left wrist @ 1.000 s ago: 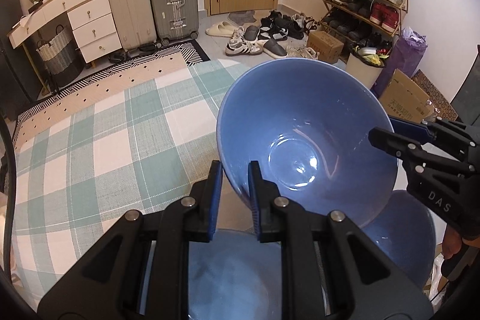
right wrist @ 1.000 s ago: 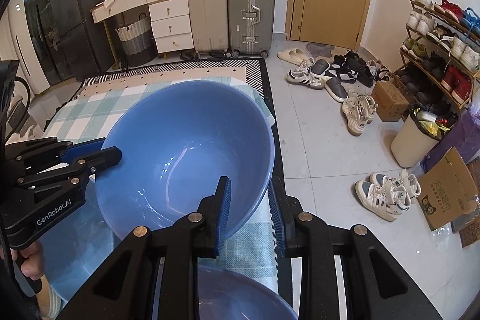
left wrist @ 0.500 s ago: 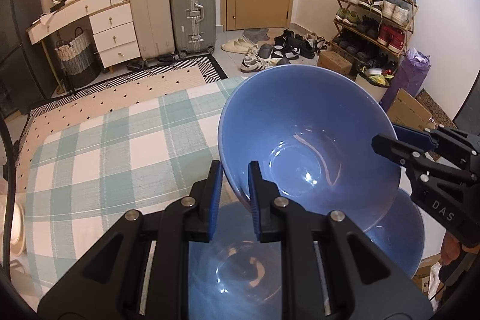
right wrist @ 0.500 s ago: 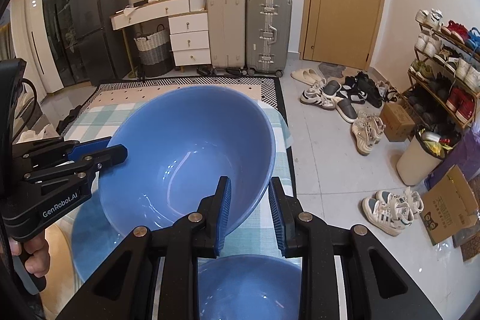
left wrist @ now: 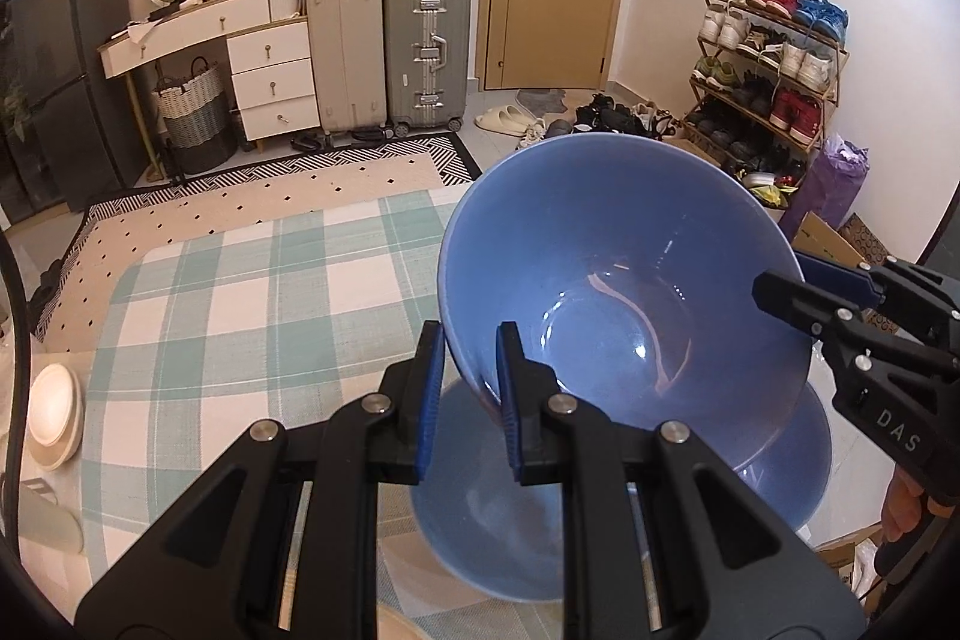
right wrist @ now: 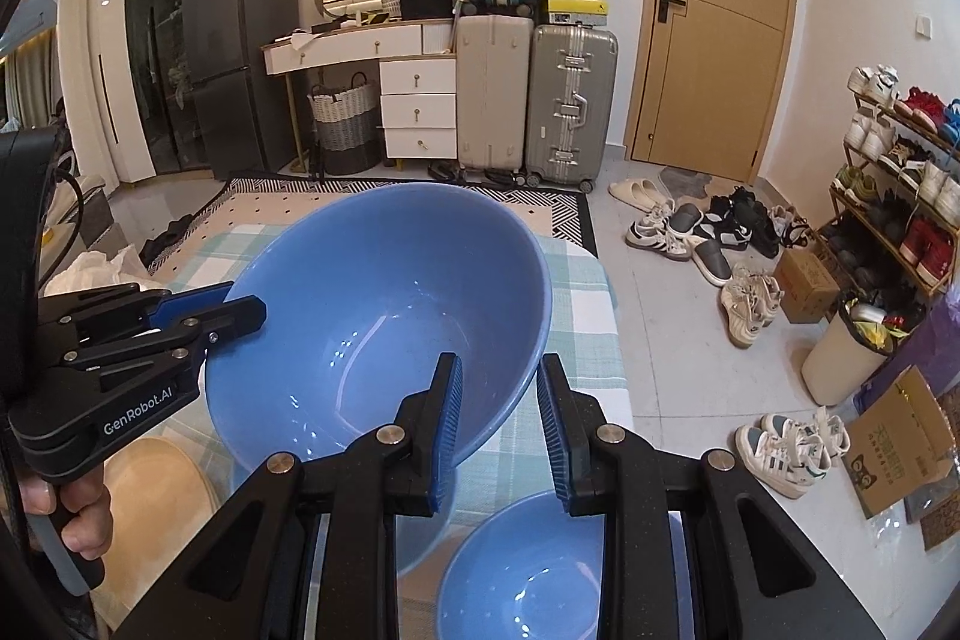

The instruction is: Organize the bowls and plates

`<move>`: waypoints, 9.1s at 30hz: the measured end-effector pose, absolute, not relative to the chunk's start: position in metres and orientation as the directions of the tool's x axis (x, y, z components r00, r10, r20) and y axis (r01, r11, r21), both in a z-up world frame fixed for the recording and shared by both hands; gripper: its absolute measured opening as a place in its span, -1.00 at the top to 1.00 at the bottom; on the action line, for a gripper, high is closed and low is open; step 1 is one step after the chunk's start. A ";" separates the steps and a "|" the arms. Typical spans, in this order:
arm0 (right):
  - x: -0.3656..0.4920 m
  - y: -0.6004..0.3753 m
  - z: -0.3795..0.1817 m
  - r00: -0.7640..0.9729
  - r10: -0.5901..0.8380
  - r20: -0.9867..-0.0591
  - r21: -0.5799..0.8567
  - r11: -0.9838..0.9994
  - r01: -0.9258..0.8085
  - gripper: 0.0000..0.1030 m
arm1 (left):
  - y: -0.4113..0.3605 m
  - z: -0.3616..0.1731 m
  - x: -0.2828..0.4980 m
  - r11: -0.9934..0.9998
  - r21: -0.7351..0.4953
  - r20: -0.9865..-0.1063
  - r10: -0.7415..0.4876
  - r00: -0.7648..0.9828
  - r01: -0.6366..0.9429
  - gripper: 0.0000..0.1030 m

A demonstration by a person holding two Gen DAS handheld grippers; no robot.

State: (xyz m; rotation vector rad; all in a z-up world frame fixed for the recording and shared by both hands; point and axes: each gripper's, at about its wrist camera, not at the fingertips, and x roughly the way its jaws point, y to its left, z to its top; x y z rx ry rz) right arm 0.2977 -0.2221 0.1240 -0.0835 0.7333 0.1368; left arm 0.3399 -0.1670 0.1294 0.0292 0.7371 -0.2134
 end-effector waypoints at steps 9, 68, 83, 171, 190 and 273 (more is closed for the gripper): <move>0.268 -0.193 0.137 0.744 0.116 -0.658 -0.024 0.984 -0.174 0.49 | -0.140 0.145 0.293 0.982 -0.065 -0.657 -0.178 0.733 0.180 0.71; 0.277 -0.181 0.034 0.667 0.085 -0.740 -0.074 0.976 -0.207 0.46 | -0.141 0.027 0.307 0.986 -0.015 -0.729 -0.125 0.673 0.167 0.71; 0.287 -0.177 0.007 0.655 0.031 -0.755 -0.135 0.970 -0.202 0.46 | -0.150 0.005 0.315 0.982 0.060 -0.737 -0.076 0.672 0.177 0.71; 0.166 -0.317 0.062 0.743 0.044 -0.668 0.049 0.999 -0.014 -0.99 | -0.245 0.043 0.215 0.918 -0.048 -0.668 -0.323 0.671 0.394 -0.96; 0.161 -0.368 0.034 0.710 0.010 -0.704 0.083 0.994 0.068 -0.90 | -0.307 0.024 0.218 0.882 -0.104 -0.719 -0.386 0.578 0.459 -0.84; 0.147 -0.310 0.103 0.761 -0.128 -0.636 -0.052 0.991 0.123 0.64 | -0.286 0.087 0.215 0.880 -0.067 -0.631 -0.403 0.663 0.471 0.45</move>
